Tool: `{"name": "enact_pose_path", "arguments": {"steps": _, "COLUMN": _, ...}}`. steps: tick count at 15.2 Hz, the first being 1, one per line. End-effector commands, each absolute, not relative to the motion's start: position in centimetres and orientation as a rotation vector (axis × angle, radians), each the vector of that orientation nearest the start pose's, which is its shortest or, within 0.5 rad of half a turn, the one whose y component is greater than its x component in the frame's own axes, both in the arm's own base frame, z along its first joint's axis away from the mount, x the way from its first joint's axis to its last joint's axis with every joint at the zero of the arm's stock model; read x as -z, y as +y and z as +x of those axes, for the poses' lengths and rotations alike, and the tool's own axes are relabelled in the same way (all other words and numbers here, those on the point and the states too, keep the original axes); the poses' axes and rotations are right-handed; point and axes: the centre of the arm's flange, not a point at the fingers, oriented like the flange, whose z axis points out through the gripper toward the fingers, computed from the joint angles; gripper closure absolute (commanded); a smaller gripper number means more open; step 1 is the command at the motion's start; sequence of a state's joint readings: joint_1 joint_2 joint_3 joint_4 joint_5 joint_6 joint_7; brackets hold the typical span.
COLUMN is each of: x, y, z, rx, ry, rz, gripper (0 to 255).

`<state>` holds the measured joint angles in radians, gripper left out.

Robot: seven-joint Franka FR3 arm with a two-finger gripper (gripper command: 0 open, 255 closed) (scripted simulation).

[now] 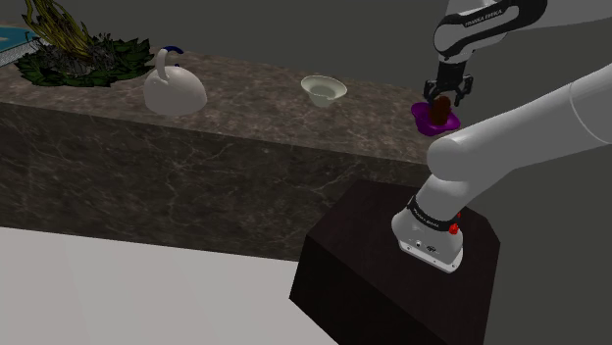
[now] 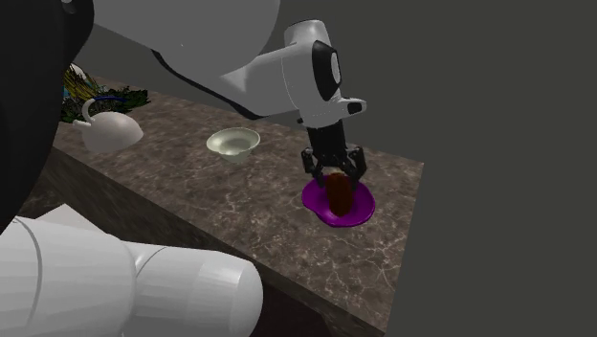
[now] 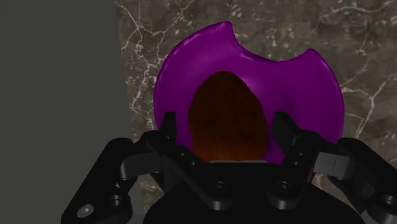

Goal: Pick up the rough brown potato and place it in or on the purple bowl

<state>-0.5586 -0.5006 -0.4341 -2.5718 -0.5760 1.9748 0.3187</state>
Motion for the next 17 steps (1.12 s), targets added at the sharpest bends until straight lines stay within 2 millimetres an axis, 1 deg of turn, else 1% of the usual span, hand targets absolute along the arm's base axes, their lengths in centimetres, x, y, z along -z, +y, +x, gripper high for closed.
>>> {"name": "enact_pose_path", "arguments": {"steps": 1, "x": -40.8, "y": -34.0, "z": 18.3, "rx": -0.333, "ry": 1.608, "rz": -2.983, "gripper": 0}}
{"name": "enact_pose_path", "arguments": {"steps": 5, "x": -40.8, "y": -34.0, "z": 18.3, "rx": -0.333, "ry": 1.608, "rz": -2.983, "gripper": 0}}
{"name": "enact_pose_path", "arguments": {"steps": 9, "x": -45.5, "y": -33.3, "z": 19.8, "rx": -0.333, "ry": 1.608, "rz": -2.983, "gripper": 0}}
{"name": "enact_pose_path", "arguments": {"steps": 17, "x": -45.5, "y": -33.3, "z": 19.8, "rx": -0.333, "ry": 1.608, "rz": -2.983, "gripper": 0}}
